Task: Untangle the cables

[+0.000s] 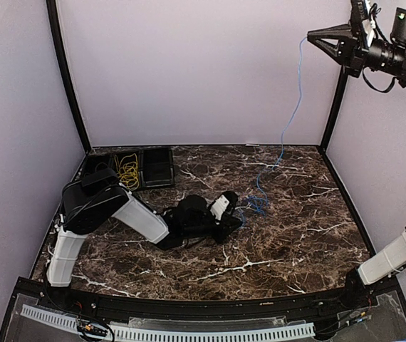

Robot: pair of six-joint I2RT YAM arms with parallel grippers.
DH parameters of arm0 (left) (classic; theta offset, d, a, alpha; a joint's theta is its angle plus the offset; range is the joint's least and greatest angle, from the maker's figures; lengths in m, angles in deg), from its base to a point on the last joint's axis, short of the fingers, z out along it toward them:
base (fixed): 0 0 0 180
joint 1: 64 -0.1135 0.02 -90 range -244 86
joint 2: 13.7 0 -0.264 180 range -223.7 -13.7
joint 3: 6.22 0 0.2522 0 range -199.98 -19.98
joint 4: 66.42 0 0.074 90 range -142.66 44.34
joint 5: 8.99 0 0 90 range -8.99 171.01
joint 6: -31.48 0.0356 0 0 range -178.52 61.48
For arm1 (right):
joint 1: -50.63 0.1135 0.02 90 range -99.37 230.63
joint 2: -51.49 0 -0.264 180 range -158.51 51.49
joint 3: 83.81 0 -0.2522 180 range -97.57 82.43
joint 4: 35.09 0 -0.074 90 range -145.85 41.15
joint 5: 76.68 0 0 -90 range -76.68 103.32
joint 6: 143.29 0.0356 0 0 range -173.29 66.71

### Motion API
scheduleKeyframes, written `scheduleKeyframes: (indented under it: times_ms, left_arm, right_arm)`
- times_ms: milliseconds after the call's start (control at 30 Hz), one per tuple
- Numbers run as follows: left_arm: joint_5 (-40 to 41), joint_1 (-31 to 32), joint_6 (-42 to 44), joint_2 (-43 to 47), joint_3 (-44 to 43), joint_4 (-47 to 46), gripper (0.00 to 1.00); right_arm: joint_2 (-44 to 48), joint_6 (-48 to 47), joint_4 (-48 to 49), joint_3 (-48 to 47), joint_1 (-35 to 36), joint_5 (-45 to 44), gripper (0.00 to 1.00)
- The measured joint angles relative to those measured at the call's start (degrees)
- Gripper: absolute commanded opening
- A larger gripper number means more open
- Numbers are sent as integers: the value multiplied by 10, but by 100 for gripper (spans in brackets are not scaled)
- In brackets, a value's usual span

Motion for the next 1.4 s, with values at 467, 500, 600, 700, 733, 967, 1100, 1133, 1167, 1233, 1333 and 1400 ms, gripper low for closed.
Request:
scheduleKeyframes:
  times_ms: [467, 500, 600, 700, 733, 967, 1100, 1133, 1167, 1233, 1333, 1400]
  left_arm:
    - [0, 3, -15, 185, 111, -59, 72]
    - [-1, 3, -18, 186, 99, -62, 74]
    - [-5, 4, -46, 170, 51, -56, 76]
    - [-3, 4, -73, 140, -9, -27, 66]
    - [-1, 4, -79, 128, -29, -16, 63]
    - [0, 3, -109, 62, -125, 73, 20]
    - [-15, 3, -125, 50, -135, 89, 2]
    - [-18, 3, -129, 50, -134, 91, 0]
    - [-20, 3, -132, 50, -133, 89, 0]
    - [-20, 3, -133, 56, -122, 84, 0]
    - [-12, -1, -131, 81, -86, 89, 0]
    - [0, -3, -125, 111, -62, 110, 0]
  right_arm:
    - [17, 24, 29, 122, 0, 25, 0]
    - [19, 25, 30, 123, 0, 26, 0]
    - [29, 28, 36, 124, 0, 29, 0]
    - [39, 32, 41, 126, 0, 31, 0]
    - [42, 33, 42, 126, 0, 31, 0]
    - [49, 36, 44, 134, 0, 35, 0]
    - [50, 34, 44, 144, 0, 35, 0]
    - [51, 32, 44, 149, 0, 33, 0]
    - [53, 30, 44, 155, 0, 30, 6]
    - [64, 18, 51, 187, 0, 18, 38]
    - [92, 4, 80, 279, 0, -5, 63]
    - [111, -7, 106, 377, 0, -20, 69]
